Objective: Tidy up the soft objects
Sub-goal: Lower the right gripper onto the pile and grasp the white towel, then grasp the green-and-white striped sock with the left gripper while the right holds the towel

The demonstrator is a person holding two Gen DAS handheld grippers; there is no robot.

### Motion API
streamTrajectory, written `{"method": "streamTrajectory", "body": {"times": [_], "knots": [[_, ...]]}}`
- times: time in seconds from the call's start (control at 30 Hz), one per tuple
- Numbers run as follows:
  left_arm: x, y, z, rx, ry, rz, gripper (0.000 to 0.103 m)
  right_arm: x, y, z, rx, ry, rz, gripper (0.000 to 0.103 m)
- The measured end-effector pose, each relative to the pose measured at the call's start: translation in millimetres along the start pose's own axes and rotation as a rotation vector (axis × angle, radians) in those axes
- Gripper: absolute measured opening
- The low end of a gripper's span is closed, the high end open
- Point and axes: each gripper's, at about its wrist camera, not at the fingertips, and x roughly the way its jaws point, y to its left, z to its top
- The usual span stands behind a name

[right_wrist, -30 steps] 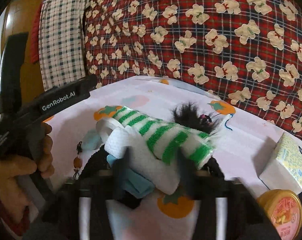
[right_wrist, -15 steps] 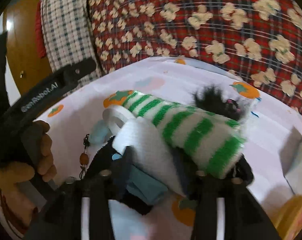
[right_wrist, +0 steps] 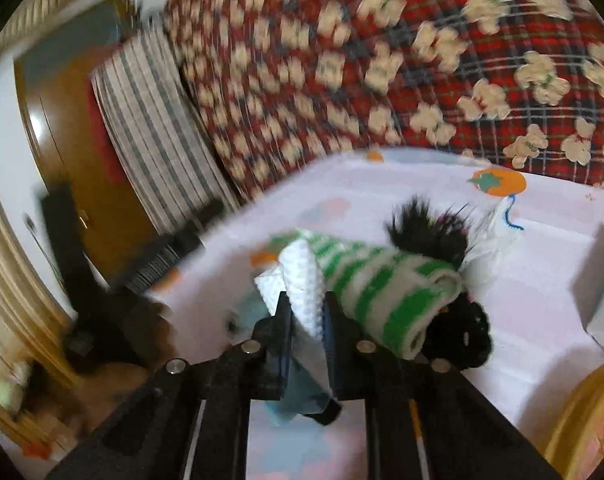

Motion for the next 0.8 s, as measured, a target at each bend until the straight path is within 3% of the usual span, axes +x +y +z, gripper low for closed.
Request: {"method": "streamTrajectory", "body": {"times": [0.13,0.27,0.37,0.53,0.63,0.7,0.8], "knots": [[-4,-8,0,0.037,-0.014,-0.033,0.102,-37,-4,2,0.006,-0.15,-0.114,0.016],[-12,-24,-2,0.109,-0.037,-0.113,0.102,-62,-6,3,-0.038,-0.287,-0.322,0.016],[-15,-38,-3,0.177,-0.034,-0.17,0.102,-71,-10,7,-0.068,-0.328,-0.412,0.016],[-14,-64,-11,0.303,0.041,-0.27,0.1,-79,-18,10,-0.068,-0.345,-0.464,0.016],[-22,-88,-22,0.475,0.073,-0.302,0.1,-82,-23,13,-0.04,-0.346,-0.465,0.016],[-26,-106,-35,0.645,0.106,-0.311,0.1,-84,-28,16,-0.015,-0.341,-0.465,0.016],[-23,-133,-56,0.932,0.102,-0.243,0.1,-84,-30,15,0.008,-0.338,-0.454,0.016]]}}
